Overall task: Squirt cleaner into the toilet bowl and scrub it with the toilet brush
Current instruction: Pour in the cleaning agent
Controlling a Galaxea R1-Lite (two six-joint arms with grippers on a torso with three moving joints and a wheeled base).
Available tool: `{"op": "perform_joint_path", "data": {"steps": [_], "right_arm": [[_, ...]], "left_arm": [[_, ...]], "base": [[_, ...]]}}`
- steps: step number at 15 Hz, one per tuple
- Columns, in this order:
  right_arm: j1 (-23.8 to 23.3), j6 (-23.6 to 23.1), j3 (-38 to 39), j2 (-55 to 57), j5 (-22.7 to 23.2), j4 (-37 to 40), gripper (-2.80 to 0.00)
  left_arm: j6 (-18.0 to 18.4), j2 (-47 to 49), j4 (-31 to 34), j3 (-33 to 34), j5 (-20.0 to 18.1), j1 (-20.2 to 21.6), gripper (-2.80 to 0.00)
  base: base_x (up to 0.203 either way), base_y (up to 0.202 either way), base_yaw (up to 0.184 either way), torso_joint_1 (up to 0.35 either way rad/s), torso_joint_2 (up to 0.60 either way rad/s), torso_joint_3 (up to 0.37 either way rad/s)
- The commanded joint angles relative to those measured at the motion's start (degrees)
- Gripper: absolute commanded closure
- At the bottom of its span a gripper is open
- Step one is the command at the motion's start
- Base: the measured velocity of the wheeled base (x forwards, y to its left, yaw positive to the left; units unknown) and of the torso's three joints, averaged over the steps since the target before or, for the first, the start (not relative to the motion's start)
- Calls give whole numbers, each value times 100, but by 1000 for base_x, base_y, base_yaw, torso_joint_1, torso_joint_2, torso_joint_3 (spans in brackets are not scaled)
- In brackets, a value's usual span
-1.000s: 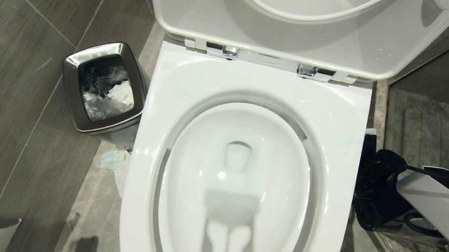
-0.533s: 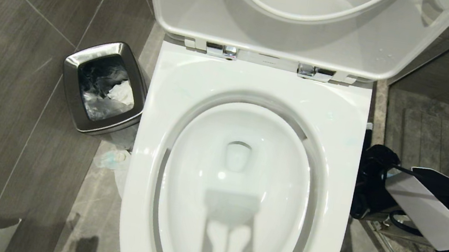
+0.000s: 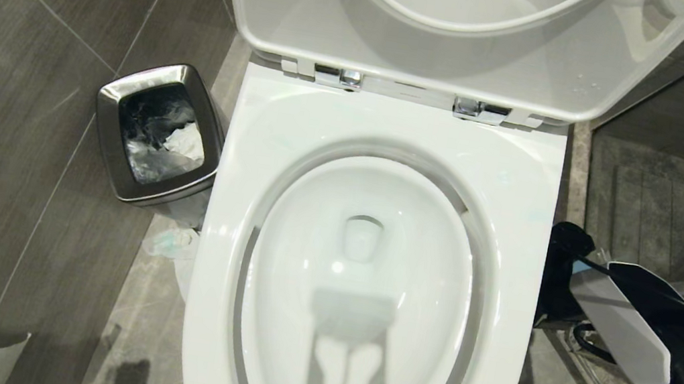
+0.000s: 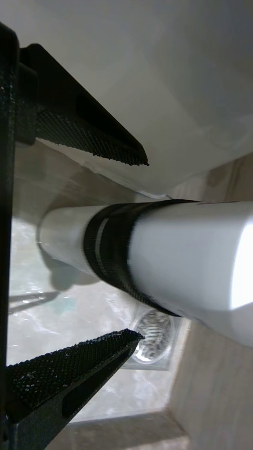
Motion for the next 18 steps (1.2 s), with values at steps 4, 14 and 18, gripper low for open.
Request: {"op": "perform_joint_path", "data": {"steps": [4, 14, 18], "right_arm": [[-5, -93, -783, 481, 6, -54, -280], [57, -429, -1342, 621, 6, 275, -280], [39, -561, -1351, 670, -8, 403, -280]], "left_arm": [[3, 9, 0, 9, 0, 2, 0], [0, 9, 3, 9, 0, 10, 0], [4, 9, 0, 9, 0, 2, 0]], "base": [[0, 0, 0, -1, -14, 2], [0, 0, 0, 0, 0, 0], [0, 0, 0, 0, 0, 0]]}}
